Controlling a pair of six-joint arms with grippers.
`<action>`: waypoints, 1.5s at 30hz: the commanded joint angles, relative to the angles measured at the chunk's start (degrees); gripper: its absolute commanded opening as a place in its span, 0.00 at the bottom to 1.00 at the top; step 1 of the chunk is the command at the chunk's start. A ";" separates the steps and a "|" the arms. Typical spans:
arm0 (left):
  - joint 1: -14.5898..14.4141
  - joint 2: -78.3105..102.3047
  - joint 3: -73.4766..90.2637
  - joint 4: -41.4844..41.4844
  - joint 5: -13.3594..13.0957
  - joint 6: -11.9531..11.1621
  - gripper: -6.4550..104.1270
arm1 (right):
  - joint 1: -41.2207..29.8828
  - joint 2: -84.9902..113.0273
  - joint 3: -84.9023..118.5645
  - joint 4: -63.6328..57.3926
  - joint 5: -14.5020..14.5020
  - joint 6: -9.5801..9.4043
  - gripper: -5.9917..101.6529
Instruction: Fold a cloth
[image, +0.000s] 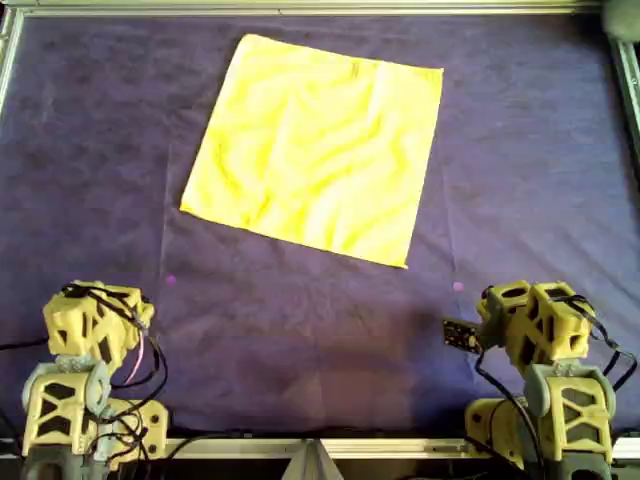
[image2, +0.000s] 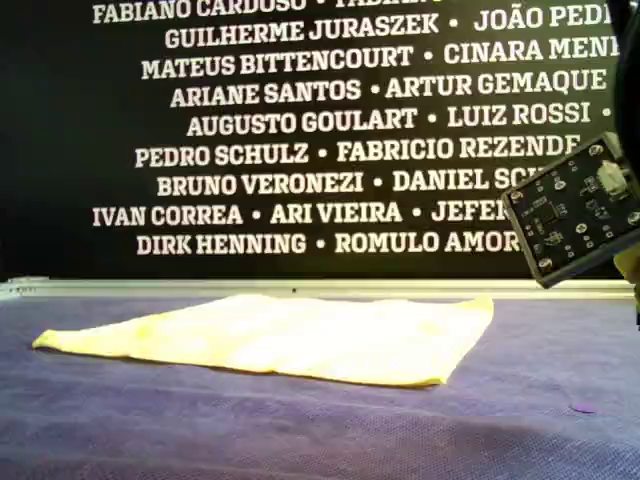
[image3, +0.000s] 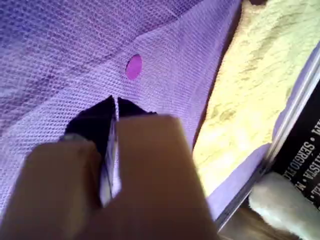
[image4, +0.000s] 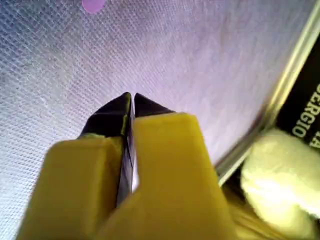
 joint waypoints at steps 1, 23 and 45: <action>-0.18 -1.32 -1.14 0.00 -0.09 -0.26 0.05 | -0.09 2.11 0.79 -0.97 0.09 -0.35 0.07; -0.62 -0.09 -1.85 -1.23 0.88 0.35 0.69 | 0.70 2.20 -0.09 -7.82 -0.88 -2.02 0.68; -11.43 -50.10 -37.79 -1.41 0.97 -0.44 0.71 | 6.68 -57.48 -35.60 -7.73 -8.53 -3.52 0.71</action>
